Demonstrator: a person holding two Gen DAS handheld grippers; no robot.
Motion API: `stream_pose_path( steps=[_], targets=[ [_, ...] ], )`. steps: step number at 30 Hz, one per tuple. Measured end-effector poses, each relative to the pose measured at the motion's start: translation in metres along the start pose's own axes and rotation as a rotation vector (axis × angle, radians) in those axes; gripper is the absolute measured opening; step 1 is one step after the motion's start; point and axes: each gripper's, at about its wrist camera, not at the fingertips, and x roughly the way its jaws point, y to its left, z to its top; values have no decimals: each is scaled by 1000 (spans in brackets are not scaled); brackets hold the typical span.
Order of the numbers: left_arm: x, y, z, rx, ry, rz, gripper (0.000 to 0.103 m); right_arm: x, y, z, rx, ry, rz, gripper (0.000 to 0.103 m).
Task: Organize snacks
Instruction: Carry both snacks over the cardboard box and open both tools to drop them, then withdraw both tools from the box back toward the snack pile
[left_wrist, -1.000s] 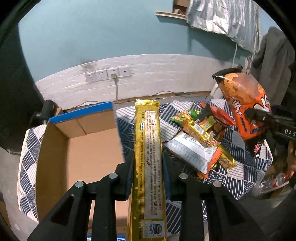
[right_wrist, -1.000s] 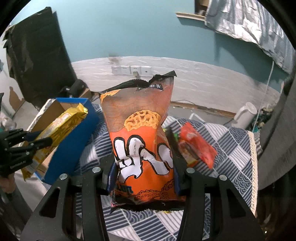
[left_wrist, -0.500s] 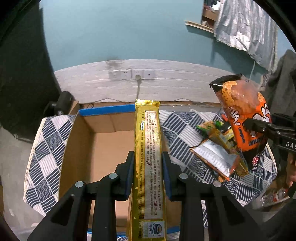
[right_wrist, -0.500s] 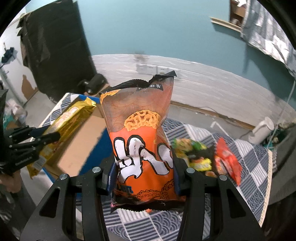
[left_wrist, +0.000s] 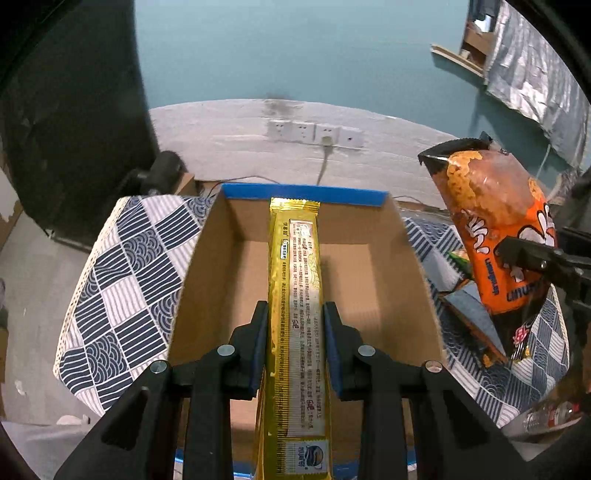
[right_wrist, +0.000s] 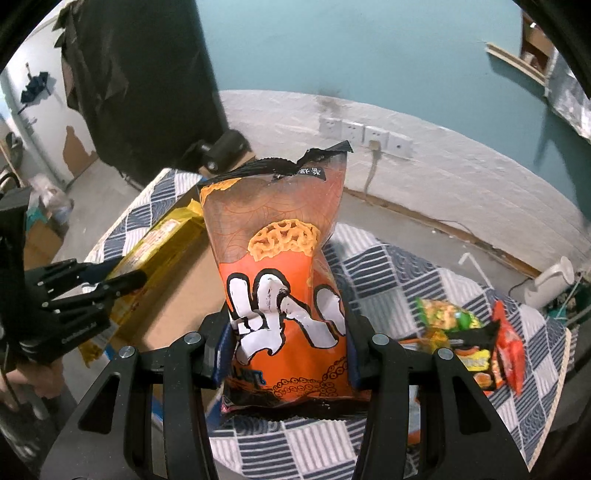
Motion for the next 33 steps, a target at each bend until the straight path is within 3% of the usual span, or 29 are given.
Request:
stream_pose_path(
  steps=[18,23,33],
  targets=[
    [14,36,-17,-49,47,8,30,56,54,7,-43,122,80,49],
    [5,34,-15,-41,7,28,50,54,60,5,-63,118,86,58],
    [-3,22,-11,-40,-8,3,55,30,37,0,-23,71,49,68]
  ],
)
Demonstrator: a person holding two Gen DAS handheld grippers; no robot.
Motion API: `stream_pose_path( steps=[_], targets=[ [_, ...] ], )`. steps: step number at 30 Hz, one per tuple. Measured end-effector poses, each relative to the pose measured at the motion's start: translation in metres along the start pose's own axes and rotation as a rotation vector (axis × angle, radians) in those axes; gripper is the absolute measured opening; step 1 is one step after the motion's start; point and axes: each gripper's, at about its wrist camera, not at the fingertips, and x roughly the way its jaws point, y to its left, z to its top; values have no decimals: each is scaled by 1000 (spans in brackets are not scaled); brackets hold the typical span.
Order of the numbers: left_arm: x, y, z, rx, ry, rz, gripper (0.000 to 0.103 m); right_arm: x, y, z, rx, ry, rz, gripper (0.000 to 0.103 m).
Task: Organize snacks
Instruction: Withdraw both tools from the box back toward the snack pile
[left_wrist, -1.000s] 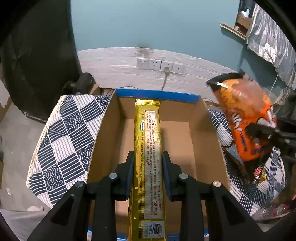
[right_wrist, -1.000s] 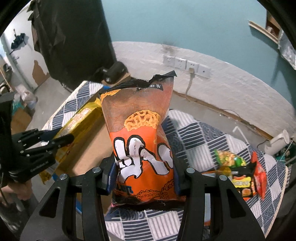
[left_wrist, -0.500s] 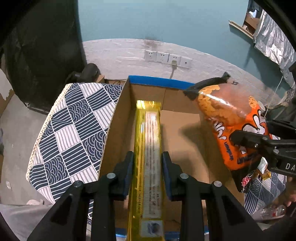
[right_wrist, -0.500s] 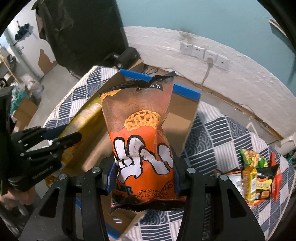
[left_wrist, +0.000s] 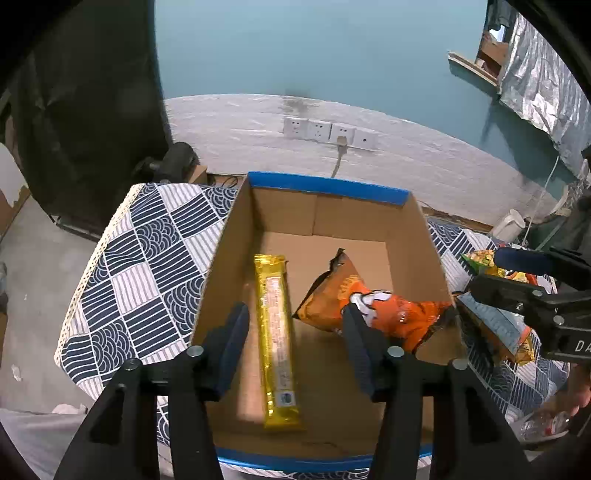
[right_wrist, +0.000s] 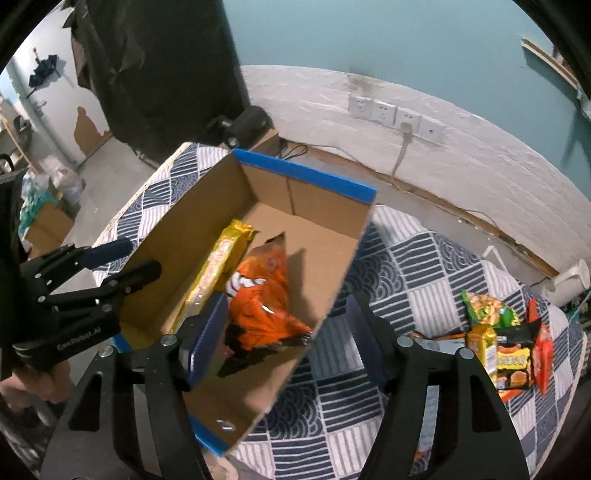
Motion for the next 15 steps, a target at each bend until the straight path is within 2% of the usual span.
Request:
stream_pose_path(
  steps=[15],
  targets=[
    [-11,-59,-1,122,-15,-33,55,-40,-56,-33,75,-43,-69,70]
  ],
)
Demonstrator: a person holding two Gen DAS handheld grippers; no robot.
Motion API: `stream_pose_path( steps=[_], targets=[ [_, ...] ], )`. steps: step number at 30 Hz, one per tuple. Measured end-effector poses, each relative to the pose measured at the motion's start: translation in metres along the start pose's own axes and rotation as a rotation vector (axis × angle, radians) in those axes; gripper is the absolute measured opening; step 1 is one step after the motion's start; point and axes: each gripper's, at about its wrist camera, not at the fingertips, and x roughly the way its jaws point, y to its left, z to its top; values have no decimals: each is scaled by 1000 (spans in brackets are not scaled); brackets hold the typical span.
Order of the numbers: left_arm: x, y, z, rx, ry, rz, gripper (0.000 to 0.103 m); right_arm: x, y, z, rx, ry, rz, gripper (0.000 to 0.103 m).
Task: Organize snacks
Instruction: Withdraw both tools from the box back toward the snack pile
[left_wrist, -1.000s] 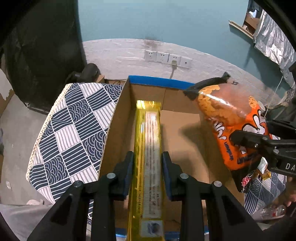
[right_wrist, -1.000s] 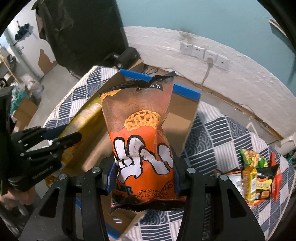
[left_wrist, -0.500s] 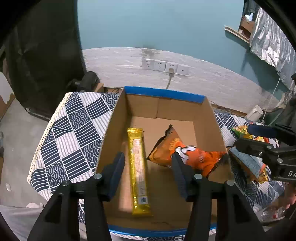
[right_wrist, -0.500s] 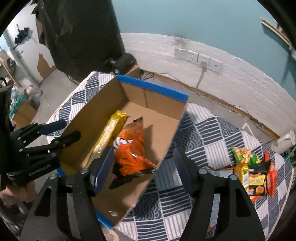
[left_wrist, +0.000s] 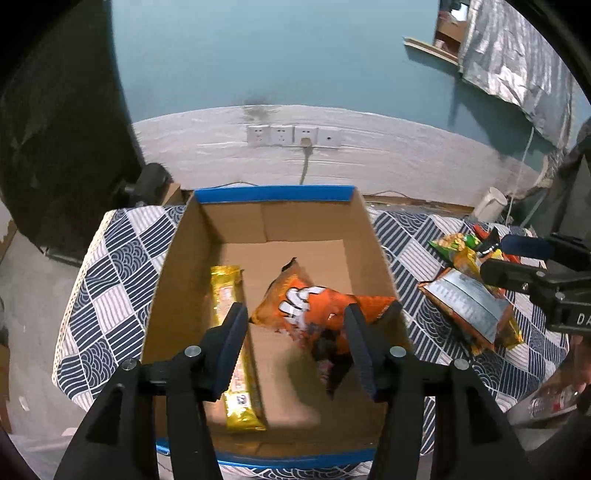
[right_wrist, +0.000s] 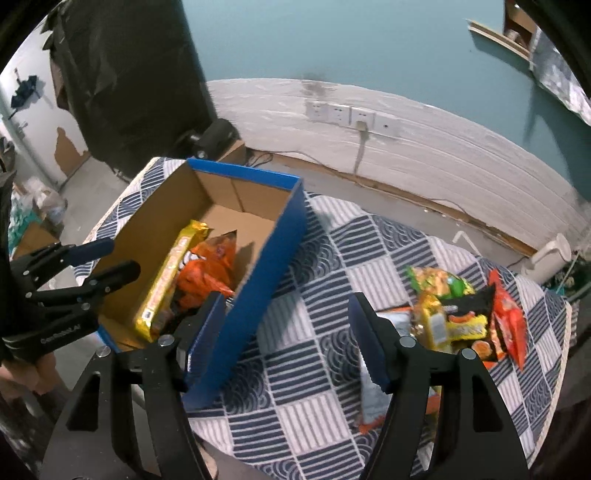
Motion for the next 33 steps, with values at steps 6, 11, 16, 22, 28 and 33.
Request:
stream_pose_path(
  steps=[6,11,16,22,28,33],
  targets=[
    [0,-24,1,53,0,2,56,-13,-28,-13,48,-9,-21,70],
    [2,-45,2,90,3,-5,56,-24,-52,-24,87,-20,-37,70],
    [9,-70,5,124,11,-8,61,-34,-81,-37,139,-29,-49,74],
    [14,-106,7,184,29,-29,62,-40,-112,-56,189,-28,-78,75],
    [18,-138,8,235,42,-54,67,-37,-139,-71,227,-8,-111,75],
    [28,-158,6,271,69,-62,71,-31,-155,-81,243,8,-128,75]
  ],
)
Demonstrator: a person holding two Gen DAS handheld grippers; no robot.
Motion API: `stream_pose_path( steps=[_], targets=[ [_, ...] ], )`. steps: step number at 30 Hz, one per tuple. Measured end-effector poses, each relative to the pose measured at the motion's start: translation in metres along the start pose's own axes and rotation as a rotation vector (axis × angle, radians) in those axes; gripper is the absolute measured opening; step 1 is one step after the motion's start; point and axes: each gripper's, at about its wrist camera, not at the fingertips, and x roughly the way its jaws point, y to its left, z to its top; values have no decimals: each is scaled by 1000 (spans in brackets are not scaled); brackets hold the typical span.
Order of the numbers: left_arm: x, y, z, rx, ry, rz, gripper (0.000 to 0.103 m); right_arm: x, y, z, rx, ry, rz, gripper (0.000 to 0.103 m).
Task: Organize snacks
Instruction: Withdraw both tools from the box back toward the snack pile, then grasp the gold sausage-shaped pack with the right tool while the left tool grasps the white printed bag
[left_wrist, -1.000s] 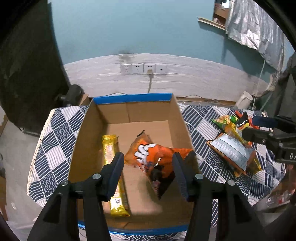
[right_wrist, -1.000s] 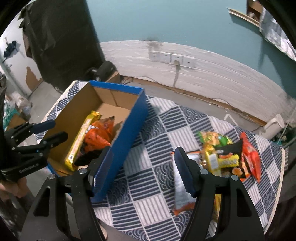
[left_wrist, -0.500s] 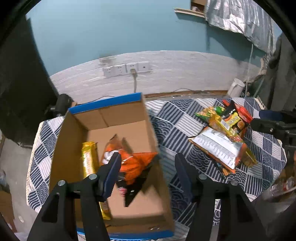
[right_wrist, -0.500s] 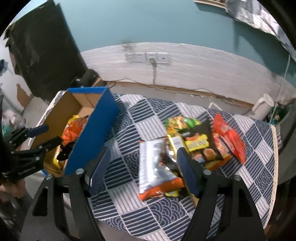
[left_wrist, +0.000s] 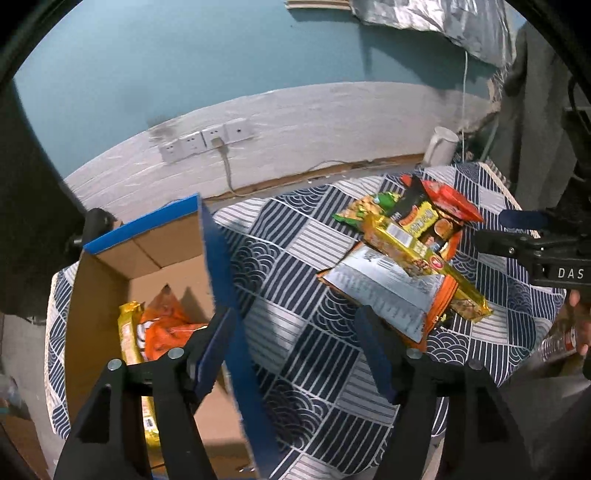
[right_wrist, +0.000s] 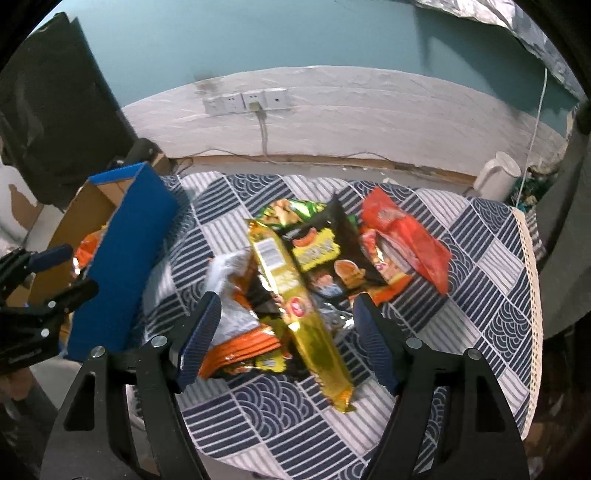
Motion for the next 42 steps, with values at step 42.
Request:
stream_pose_path(
  steps=[42],
  targets=[
    [76,-11,8,-69,227,-86,78,102,-20,-29,-71,217,-28,75]
  ],
)
